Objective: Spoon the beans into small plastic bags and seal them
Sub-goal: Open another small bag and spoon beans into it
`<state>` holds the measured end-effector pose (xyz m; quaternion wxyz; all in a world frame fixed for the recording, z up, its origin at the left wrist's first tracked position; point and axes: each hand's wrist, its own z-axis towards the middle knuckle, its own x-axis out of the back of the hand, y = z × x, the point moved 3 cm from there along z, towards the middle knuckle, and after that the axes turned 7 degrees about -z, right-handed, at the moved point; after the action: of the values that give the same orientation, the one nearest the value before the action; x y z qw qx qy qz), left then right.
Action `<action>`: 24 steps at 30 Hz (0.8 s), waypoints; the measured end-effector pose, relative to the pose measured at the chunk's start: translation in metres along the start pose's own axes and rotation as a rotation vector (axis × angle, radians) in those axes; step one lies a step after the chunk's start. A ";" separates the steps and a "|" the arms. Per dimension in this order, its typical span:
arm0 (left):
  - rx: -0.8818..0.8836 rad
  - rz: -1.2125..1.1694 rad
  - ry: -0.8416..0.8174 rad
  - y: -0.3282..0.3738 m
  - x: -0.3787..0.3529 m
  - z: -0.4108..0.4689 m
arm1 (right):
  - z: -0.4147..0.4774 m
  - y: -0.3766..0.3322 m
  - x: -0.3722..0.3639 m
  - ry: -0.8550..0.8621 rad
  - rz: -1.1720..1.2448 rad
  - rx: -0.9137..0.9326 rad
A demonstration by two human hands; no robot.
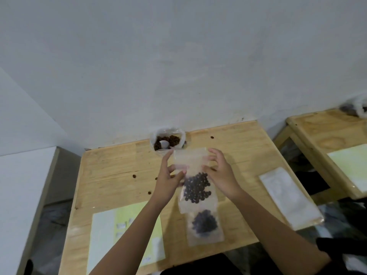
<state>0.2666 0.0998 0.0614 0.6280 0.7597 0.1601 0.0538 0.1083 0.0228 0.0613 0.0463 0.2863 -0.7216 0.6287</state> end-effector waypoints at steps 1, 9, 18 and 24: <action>0.024 0.020 -0.006 -0.011 -0.002 -0.002 | -0.004 0.011 -0.002 -0.025 -0.038 -0.023; 0.277 0.089 -0.029 -0.077 -0.011 -0.018 | -0.029 0.070 -0.006 -0.132 -0.175 -0.157; 0.311 0.221 0.044 -0.103 -0.006 -0.020 | -0.029 0.096 -0.016 -0.180 -0.311 -0.146; 0.247 0.328 0.071 -0.108 -0.007 -0.026 | -0.030 0.096 -0.016 -0.173 -0.367 -0.063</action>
<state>0.2339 0.1394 -0.0372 0.5066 0.8445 0.0616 0.1622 0.0678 0.0606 -0.0241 0.1069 0.4643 -0.6779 0.5599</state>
